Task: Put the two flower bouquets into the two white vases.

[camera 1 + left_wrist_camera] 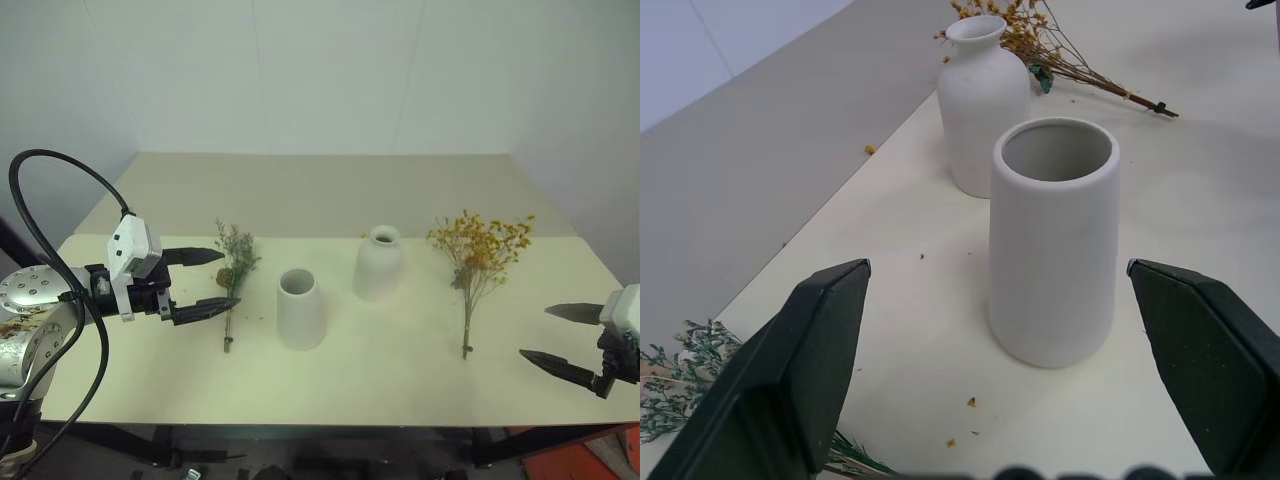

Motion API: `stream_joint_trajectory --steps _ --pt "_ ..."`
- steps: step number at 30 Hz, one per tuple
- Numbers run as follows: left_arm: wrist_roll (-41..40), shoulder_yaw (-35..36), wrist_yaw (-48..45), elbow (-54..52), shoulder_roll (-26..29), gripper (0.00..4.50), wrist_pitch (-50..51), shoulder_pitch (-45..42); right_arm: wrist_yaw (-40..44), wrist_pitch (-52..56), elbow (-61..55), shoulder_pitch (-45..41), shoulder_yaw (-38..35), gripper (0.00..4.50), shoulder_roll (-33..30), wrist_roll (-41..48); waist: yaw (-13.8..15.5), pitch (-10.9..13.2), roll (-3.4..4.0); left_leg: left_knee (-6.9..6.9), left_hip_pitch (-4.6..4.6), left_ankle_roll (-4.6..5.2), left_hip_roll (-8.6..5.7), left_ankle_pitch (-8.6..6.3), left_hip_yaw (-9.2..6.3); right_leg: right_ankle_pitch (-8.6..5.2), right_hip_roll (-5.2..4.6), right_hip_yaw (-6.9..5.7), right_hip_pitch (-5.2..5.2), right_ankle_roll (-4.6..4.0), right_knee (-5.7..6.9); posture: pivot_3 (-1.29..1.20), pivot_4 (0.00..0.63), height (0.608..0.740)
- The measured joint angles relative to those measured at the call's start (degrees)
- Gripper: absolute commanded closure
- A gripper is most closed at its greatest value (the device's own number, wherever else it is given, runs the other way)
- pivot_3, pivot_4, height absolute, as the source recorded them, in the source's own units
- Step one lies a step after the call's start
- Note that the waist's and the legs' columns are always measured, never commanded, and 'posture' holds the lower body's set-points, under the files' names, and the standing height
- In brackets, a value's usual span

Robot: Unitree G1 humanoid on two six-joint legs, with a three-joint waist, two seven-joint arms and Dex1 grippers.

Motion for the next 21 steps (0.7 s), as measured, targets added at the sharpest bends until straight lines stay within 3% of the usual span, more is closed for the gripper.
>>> stream_joint_trajectory --steps 12,17,21 --pt "0.32 -0.08 -1.15 1.32 0.0 0.0 -0.07 -1.21 -1.08 0.21 -0.92 0.99 -0.35 0.02 0.2 0.03 0.02 0.0 0.0 0.0 -0.01 0.0 0.0 0.0 0.0 0.0 0.0 0.0 0.0 0.0 0.0 0.0 0.15 0.74" --pt "-2.5 -1.24 -1.78 1.96 0.06 0.0 1.41 -14.66 -6.35 4.62 -1.75 -2.7 0.52 0.02 0.59 -0.06 0.15 0.06 -0.11 0.1 -0.05 -0.01 -0.03 0.01 -0.01 0.04 -0.01 -0.03 0.05 0.06 -0.01 0.0 0.15 0.74" --pt "-0.66 -7.7 -6.16 3.58 -0.13 0.0 0.75 -21.16 -13.33 10.4 -1.84 -8.26 3.95 0.02 1.19 -0.3 -0.13 0.06 -0.1 0.05 -0.08 -0.01 -0.05 0.01 0.0 0.05 0.0 0.01 -0.01 0.03 -0.01 0.0 0.15 0.74"
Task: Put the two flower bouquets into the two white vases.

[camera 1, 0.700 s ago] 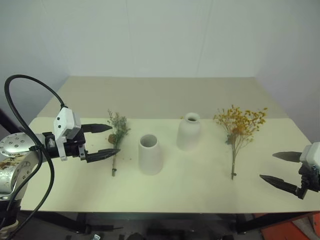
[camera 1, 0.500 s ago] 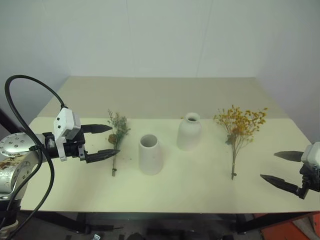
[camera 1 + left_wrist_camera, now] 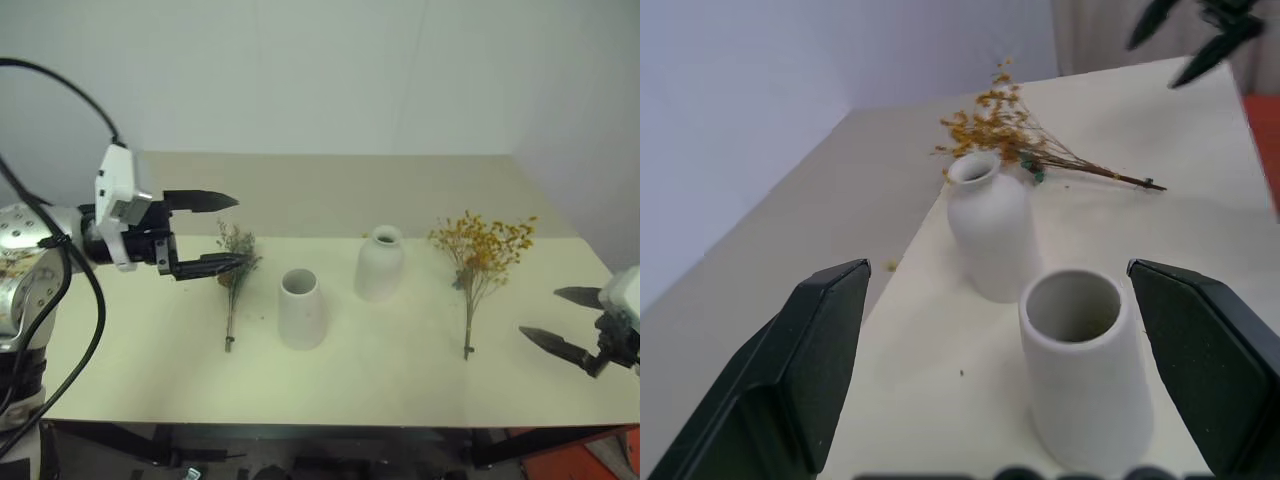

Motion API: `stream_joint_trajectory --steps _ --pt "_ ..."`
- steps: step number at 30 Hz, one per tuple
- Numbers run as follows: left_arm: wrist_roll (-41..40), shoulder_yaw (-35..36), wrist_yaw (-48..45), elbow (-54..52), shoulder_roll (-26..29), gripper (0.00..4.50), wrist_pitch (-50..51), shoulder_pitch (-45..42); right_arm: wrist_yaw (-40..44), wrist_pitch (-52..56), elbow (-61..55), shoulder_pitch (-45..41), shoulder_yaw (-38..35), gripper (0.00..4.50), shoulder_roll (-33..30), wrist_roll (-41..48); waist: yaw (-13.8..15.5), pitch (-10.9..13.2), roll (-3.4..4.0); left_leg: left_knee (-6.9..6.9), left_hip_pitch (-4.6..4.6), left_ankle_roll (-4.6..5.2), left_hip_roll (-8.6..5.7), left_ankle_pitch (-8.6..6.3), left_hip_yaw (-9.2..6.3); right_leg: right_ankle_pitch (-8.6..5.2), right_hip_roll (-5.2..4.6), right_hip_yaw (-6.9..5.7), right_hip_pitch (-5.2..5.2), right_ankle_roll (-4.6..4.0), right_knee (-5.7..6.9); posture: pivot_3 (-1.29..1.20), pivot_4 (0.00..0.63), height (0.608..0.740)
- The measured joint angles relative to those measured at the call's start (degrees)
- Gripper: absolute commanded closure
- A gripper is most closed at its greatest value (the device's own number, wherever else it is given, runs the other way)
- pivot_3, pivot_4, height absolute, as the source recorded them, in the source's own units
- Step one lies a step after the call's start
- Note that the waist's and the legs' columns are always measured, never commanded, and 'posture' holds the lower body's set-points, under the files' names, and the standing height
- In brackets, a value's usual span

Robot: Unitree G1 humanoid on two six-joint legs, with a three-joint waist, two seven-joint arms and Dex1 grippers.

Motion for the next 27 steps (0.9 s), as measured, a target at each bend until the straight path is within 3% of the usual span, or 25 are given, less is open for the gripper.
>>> stream_joint_trajectory --steps 8,14,18,27 --pt "7.68 -14.75 -9.77 8.62 -9.32 0.0 -6.3 -12.43 -16.86 18.66 -5.23 -11.41 9.78 0.02 5.22 -0.04 0.08 0.01 -0.01 0.04 -0.17 0.01 -0.04 0.01 -0.02 0.07 0.0 -0.01 -0.11 -0.1 0.01 0.0 0.15 0.74" --pt "12.57 -18.61 -13.42 17.82 -16.55 0.0 -12.58 -18.82 -28.78 41.25 -1.68 -27.67 18.52 0.02 10.8 -1.82 -0.28 0.01 -0.01 0.08 -0.17 0.03 -0.06 0.01 -0.03 0.18 0.01 0.02 -0.13 -0.2 0.01 0.0 0.15 0.74" --pt "13.56 -19.03 -15.19 20.37 -18.71 0.0 -14.73 -19.57 -32.4 54.09 0.84 -35.86 20.67 0.02 15.7 -1.97 -0.3 0.01 0.04 0.07 -0.62 0.05 -0.1 0.02 -0.02 0.31 0.01 0.14 -0.78 -0.44 0.23 0.0 0.15 0.74" --pt "15.38 -18.89 -15.89 21.85 -19.54 0.0 -16.96 -19.3 -37.57 58.55 11.25 -44.6 24.18 0.02 19.86 -4.69 -0.23 0.01 0.06 0.17 -0.94 0.09 -0.17 0.04 -0.01 0.36 -0.03 0.16 -1.11 -0.4 0.29 0.0 0.15 0.74"
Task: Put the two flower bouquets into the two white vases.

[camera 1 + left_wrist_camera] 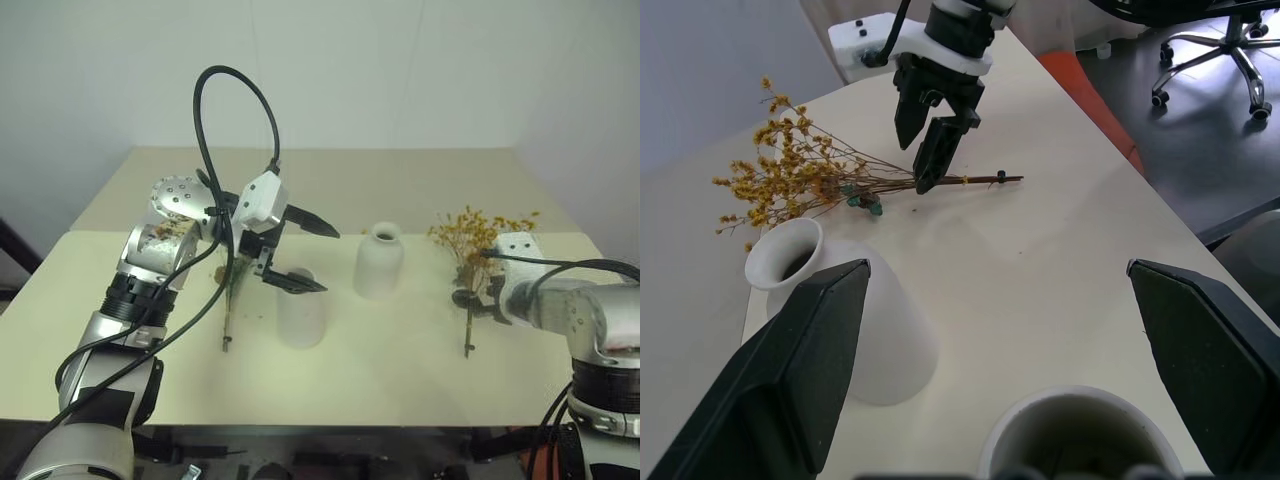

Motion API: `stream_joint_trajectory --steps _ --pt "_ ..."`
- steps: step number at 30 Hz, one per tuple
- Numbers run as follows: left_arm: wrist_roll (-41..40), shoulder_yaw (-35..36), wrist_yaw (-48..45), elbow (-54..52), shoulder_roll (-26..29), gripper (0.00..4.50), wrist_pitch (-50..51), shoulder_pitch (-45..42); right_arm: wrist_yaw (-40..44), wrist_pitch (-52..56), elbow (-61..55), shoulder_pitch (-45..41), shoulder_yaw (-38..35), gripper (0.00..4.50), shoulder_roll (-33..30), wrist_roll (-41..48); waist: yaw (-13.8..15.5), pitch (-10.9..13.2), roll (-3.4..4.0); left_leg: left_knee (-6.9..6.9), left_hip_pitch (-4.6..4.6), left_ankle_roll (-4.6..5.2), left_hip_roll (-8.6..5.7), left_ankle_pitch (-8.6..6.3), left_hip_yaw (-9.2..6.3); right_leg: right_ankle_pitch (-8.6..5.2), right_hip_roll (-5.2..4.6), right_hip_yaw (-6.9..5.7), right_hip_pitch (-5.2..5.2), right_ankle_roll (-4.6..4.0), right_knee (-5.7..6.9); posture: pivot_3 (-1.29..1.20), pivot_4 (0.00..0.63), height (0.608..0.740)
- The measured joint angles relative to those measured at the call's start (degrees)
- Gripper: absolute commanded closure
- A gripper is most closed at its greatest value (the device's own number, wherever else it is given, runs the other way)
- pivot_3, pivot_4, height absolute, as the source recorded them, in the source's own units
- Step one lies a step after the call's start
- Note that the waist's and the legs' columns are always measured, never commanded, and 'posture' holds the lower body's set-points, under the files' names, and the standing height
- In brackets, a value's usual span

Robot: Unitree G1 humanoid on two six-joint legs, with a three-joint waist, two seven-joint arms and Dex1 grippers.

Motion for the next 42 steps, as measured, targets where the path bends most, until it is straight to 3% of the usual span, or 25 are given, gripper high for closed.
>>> stream_joint_trajectory --steps 15,19,29,36,42 --pt "-0.19 2.56 3.97 -7.49 1.96 0.0 3.17 6.7 2.18 -7.5 22.36 -9.11 5.58 0.02 -0.07 -4.09 -1.33 0.0 0.01 -0.02 0.02 0.0 0.0 0.0 0.01 0.01 0.0 0.04 -0.01 0.0 0.01 0.0 0.15 0.74" --pt "-0.25 3.23 4.67 -8.78 2.42 0.0 4.11 7.33 3.09 -8.49 24.91 -9.58 7.19 0.84 -0.06 -4.48 -1.33 0.0 0.01 -0.01 0.03 0.0 0.0 0.0 0.01 0.01 0.0 0.04 -0.01 0.0 0.02 0.0 0.15 0.74" --pt "-0.59 3.45 5.72 -9.72 2.93 0.0 5.1 8.48 4.34 -8.63 24.84 -9.58 7.81 4.32 -0.07 -4.5 -1.31 0.0 0.01 -0.01 0.03 0.0 0.0 0.0 0.01 0.01 0.0 0.05 -0.01 0.0 0.02 0.0 0.15 0.74" --pt "-1.16 3.55 5.93 -9.66 2.95 0.0 5.07 8.46 4.04 -5.29 19.89 -9.41 7.01 4.32 -0.61 -4.52 -1.28 0.0 0.02 -0.01 0.02 0.0 0.0 0.0 0.01 0.01 0.0 0.04 -0.01 0.0 0.02 0.0 0.15 0.74" --pt "-1.3 4.18 6.46 -9.39 3.93 0.0 5.09 8.49 -1.82 -12.43 10.09 -9.3 -1.68 4.32 0.62 -7.26 -1.35 0.0 0.03 -0.03 0.03 0.0 0.0 0.0 0.01 0.02 0.01 0.08 -0.05 0.01 0.04 0.0 0.15 0.74"
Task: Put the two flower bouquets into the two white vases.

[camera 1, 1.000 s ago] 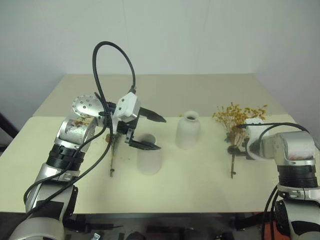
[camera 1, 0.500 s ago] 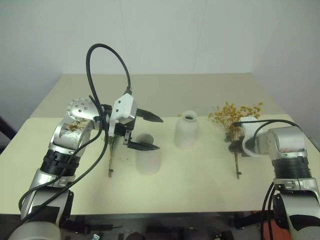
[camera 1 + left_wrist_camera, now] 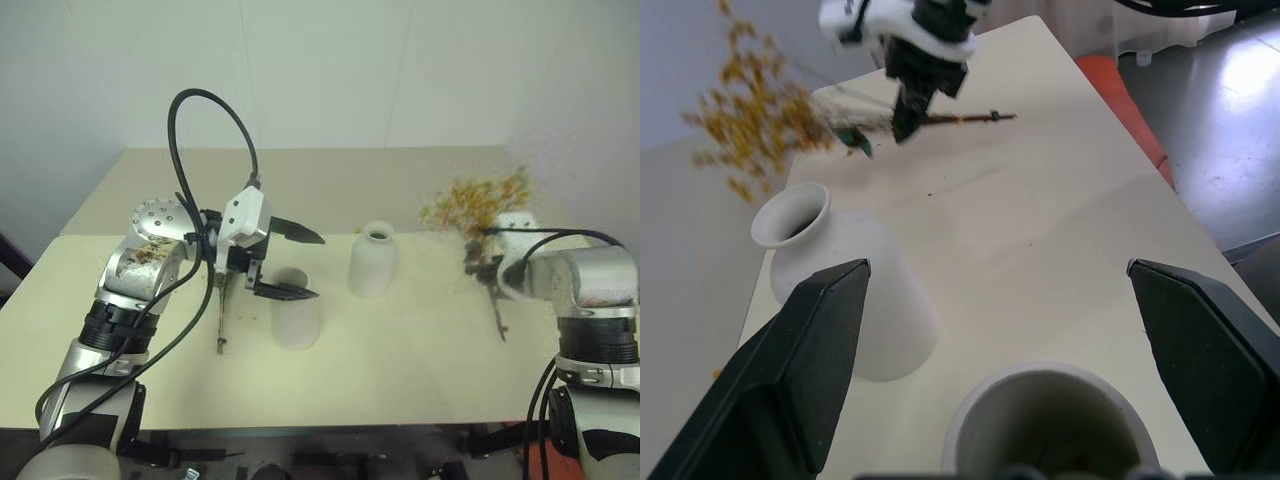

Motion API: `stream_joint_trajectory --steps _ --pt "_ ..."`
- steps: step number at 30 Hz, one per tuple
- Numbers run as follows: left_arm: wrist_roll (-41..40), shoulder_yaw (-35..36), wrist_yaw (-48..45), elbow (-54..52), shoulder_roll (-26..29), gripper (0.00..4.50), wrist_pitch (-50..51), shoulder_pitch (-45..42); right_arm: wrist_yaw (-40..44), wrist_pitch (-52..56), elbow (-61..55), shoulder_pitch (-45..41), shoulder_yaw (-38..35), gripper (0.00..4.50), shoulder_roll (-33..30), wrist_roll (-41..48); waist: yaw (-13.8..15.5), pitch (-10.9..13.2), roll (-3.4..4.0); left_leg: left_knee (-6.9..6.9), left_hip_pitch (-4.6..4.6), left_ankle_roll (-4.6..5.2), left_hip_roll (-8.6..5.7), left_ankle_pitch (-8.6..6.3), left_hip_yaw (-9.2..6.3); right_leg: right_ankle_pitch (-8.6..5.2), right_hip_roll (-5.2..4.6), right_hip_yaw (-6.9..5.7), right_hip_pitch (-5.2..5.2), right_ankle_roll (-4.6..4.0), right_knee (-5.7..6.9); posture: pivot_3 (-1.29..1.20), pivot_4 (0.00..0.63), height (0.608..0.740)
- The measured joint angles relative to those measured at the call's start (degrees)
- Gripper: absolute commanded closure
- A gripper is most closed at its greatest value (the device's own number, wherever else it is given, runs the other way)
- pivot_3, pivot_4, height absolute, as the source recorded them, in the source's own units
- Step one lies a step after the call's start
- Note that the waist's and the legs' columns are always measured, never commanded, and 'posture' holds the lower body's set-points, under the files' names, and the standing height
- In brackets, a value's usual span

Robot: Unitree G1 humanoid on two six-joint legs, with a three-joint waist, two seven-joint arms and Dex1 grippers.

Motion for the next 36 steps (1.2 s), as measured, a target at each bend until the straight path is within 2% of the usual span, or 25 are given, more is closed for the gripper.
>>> stream_joint_trajectory --steps 6,10,14,19,25,36 --pt "-0.99 1.58 0.29 -0.46 2.17 0.0 1.26 2.05 -2.31 -20.74 -10.0 -0.39 -4.72 4.32 8.16 0.85 -0.48 0.0 0.02 -0.05 0.1 0.0 0.02 0.0 0.03 0.0 0.04 0.09 -0.01 0.0 0.06 0.0 0.15 0.74" --pt "-1.27 2.57 0.14 -1.27 4.78 0.0 2.45 4.16 -2.15 -31.82 -13.54 -2.79 -10.95 4.32 20.72 9.0 -0.64 0.01 0.04 -0.05 0.12 0.0 0.04 0.0 0.05 0.0 0.04 0.12 -0.01 0.0 0.1 0.0 0.15 0.74" --pt "-2.18 5.08 1.28 -1.55 6.33 0.0 4.01 5.59 -2.2 -40.69 -13.77 -2.8 -10.06 4.32 26.65 12.02 -0.32 0.03 0.09 -0.04 0.14 -0.01 0.02 0.0 0.05 0.0 0.02 0.12 -0.02 -0.01 0.15 0.0 0.15 0.74" --pt "-3.8 8.18 3.39 -2.19 7.27 0.0 6.63 8.14 -1.15 -48.92 -11.96 -1.99 -6.66 4.32 30.53 12.35 -0.16 0.03 0.1 -0.05 0.26 -0.01 0.02 0.0 0.09 0.0 0.02 0.18 -0.03 -0.01 0.42 0.0 0.15 0.74" --pt "-5.42 9.61 5.03 -4.78 8.33 0.0 8.58 11.5 3.0 -58.54 -6.5 2.86 2.07 4.32 33.35 9.92 -0.28 0.04 0.11 -0.11 0.48 -0.01 0.02 0.0 0.26 -0.02 0.05 0.38 -0.01 -0.03 0.48 0.0 0.15 0.74" --pt "-5.71 9.65 6.8 -6.43 9.49 0.0 9.68 12.1 5.92 -70.85 3.34 2.94 5.21 4.32 32.82 5.83 -0.25 0.04 0.11 -0.15 0.52 -0.01 0.03 0.0 0.34 -0.02 0.06 0.46 -0.03 -0.03 0.48 0.0 0.15 0.74"
